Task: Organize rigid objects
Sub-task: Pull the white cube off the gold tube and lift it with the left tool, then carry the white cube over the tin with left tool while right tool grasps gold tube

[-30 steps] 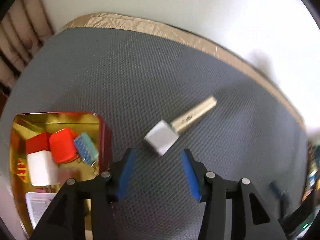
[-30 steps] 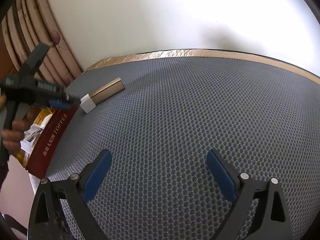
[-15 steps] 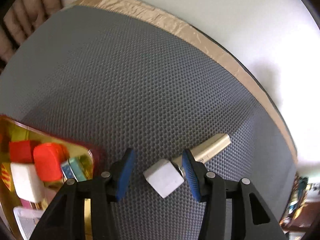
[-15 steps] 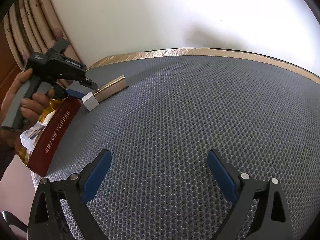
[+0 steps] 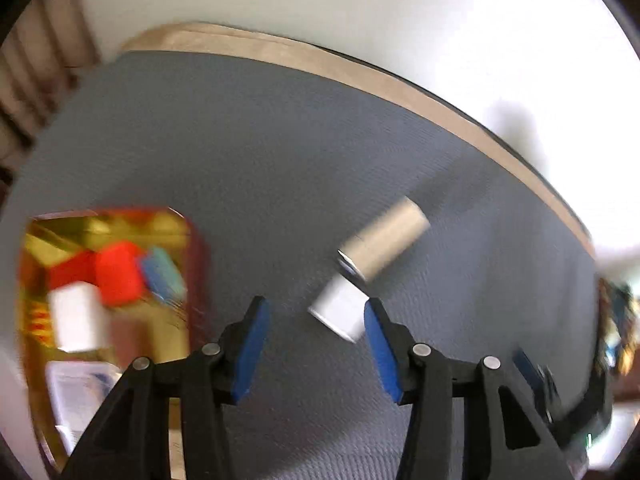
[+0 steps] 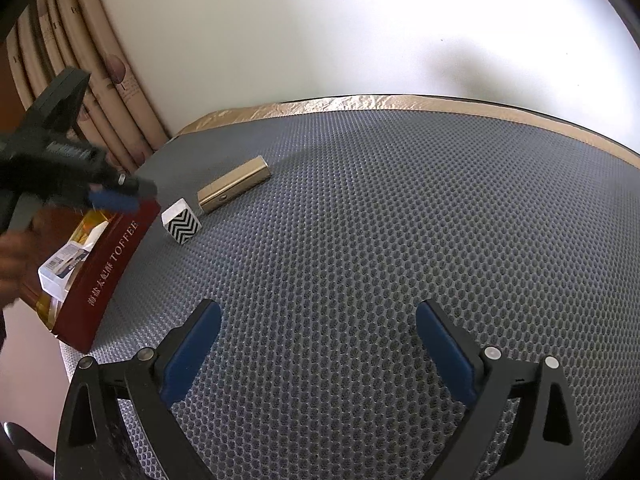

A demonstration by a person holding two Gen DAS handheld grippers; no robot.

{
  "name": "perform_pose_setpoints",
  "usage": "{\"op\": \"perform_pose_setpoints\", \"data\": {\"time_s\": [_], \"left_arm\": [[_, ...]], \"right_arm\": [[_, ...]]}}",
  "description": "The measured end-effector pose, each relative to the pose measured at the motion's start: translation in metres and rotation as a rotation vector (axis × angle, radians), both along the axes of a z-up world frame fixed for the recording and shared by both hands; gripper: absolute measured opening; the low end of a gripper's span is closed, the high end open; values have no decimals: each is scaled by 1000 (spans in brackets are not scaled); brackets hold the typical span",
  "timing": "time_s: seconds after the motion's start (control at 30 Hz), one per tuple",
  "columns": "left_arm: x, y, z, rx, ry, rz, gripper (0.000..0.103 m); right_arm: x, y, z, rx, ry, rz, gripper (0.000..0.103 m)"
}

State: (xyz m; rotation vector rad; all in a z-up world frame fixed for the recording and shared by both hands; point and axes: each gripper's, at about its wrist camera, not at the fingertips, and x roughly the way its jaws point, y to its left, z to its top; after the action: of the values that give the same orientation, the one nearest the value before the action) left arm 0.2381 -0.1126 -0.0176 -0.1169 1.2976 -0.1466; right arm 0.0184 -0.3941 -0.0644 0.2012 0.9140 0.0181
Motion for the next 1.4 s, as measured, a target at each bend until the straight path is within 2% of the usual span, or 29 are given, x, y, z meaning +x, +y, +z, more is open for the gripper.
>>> {"op": "perform_pose_setpoints", "data": {"time_s": [0.1,0.17,0.2,0.3,0.43,0.57,0.67,0.87,0.9,0.93,0.97,1.13,1.27,1.4], "left_arm": [[16,0,-12,-18,90,-21,50],[14,0,-20,-98,153,-20,50],[11,2,-21,-114,160,-14,50],[-4,4,-21,-82,153,-13,50],[3,5,-29,-152,177,11,50],[10,-17,-30,-79,159,-134,51],[14,-22,-38,-60,160,-203,51],[16,-42,-47,30,122,-341,50],[15,-43,-48,52,110,-351,49],[12,-43,-50,69,100,-349,34],[9,-43,-50,71,88,-346,33],[-27,-43,-32,32,24,-311,33],[-86,-35,-9,-55,-34,-266,33],[-140,-9,9,-183,-31,-180,33]], "right_arm": [[1,1,-1,2,-1,4,98],[1,1,-1,3,-1,5,98],[2,1,-1,3,0,6,98],[3,3,-3,1,6,11,98],[3,5,-3,1,3,18,99],[1,5,-3,2,1,17,100],[1,5,-3,2,2,18,100],[2,4,-4,-1,8,21,100],[3,4,-4,-1,8,20,100],[4,5,-5,-1,9,20,100],[4,5,-5,-1,10,19,100],[9,3,-7,-3,19,26,100],[12,4,-9,-10,26,27,100],[23,15,-14,-58,81,34,101]]}}
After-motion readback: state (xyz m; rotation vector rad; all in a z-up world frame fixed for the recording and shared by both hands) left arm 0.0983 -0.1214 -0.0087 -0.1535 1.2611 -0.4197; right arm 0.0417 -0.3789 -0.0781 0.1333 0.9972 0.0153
